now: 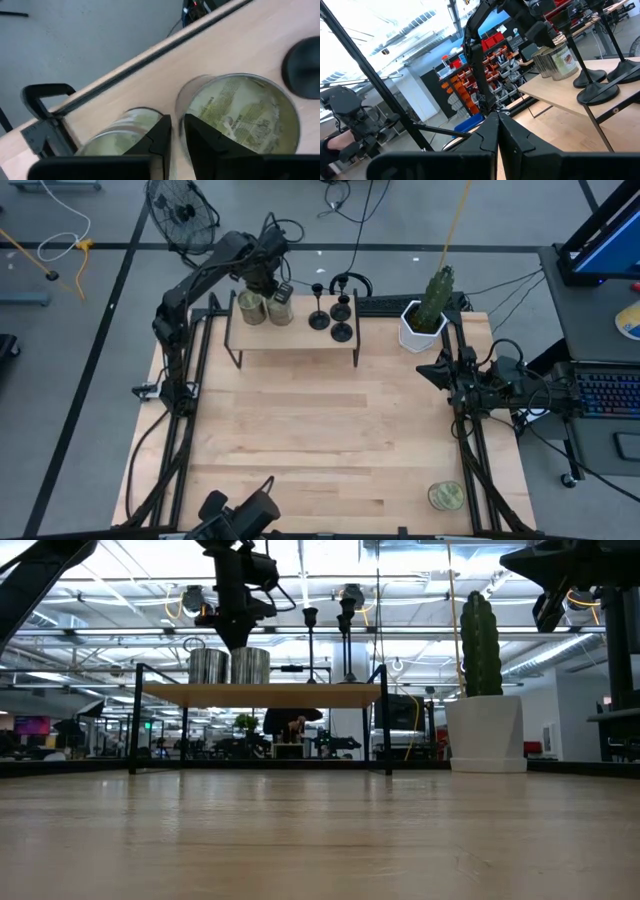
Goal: Pick & Place candle stick holders
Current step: Align the left silver scented candle can with the other silver scented candle on the shelf, then put the silver scented candle on the shelf
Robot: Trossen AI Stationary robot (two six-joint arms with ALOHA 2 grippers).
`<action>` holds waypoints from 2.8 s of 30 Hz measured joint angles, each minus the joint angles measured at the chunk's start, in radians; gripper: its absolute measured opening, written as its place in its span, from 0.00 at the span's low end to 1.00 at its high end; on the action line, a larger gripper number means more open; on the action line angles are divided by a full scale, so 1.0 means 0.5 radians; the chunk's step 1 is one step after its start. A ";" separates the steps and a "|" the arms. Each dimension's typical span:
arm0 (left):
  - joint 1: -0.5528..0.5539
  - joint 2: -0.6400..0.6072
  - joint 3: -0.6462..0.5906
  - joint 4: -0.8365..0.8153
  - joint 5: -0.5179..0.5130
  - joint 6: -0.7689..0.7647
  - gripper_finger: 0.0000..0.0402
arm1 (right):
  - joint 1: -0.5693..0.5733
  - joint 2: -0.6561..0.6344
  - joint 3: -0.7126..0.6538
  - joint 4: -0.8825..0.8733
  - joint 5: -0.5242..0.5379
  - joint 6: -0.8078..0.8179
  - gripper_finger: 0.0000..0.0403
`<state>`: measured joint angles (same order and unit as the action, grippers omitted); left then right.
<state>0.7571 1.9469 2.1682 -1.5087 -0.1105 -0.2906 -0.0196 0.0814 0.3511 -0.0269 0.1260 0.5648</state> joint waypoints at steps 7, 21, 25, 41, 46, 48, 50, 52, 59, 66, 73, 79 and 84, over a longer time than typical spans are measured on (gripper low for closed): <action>0.005 -0.157 0.001 0.122 -0.023 -0.087 0.16 | 0.000 0.000 0.000 0.000 0.000 0.000 0.00; -0.446 -0.647 0.002 0.161 0.233 -0.262 0.16 | 0.000 0.000 0.000 0.001 0.000 0.000 0.00; -0.720 -0.701 0.002 -0.007 0.008 -0.316 0.16 | 0.000 0.000 0.000 0.001 0.003 -0.004 0.00; -1.791 -0.808 -0.222 0.126 -0.722 -0.916 0.16 | 0.001 0.001 0.000 0.004 -0.143 0.026 0.00; -2.029 -0.955 -0.548 0.593 -0.813 -0.943 0.16 | 0.001 0.001 0.000 0.005 -0.273 0.152 0.00; -2.109 -1.050 -0.722 0.854 -0.815 -0.917 0.16 | 0.001 0.004 0.000 0.005 -0.308 0.179 0.00; -2.182 -1.152 -0.920 1.057 -0.831 -0.906 0.16 | 0.002 0.017 0.000 0.013 -0.332 0.180 0.01; -2.243 -1.263 -1.120 1.252 -0.885 -0.905 0.16 | 0.002 0.032 0.000 0.014 -0.360 0.171 0.02; -2.449 -1.701 -1.763 1.686 -1.026 -0.936 0.16 | 0.002 0.108 0.001 0.016 -0.391 0.208 0.09; -2.594 -2.145 -2.192 1.890 -1.077 -0.782 0.16 | 0.002 0.154 0.001 0.016 -0.467 0.209 0.11; -2.691 -2.553 -2.527 1.938 -1.149 -0.660 0.16 | 0.002 0.174 0.001 0.052 -0.465 0.174 0.11; -2.709 -2.906 -2.791 1.929 -1.168 -0.564 0.16 | 0.002 0.181 0.001 0.320 -0.465 -0.084 0.11; -2.706 -3.169 -3.000 1.914 -1.276 -0.512 0.16 | 0.002 0.182 0.001 0.390 -0.478 -0.107 0.12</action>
<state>-0.5961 0.3625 0.6684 -0.5518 -0.7486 -0.5467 -0.0189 0.1722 0.3515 0.1683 -0.1128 0.5114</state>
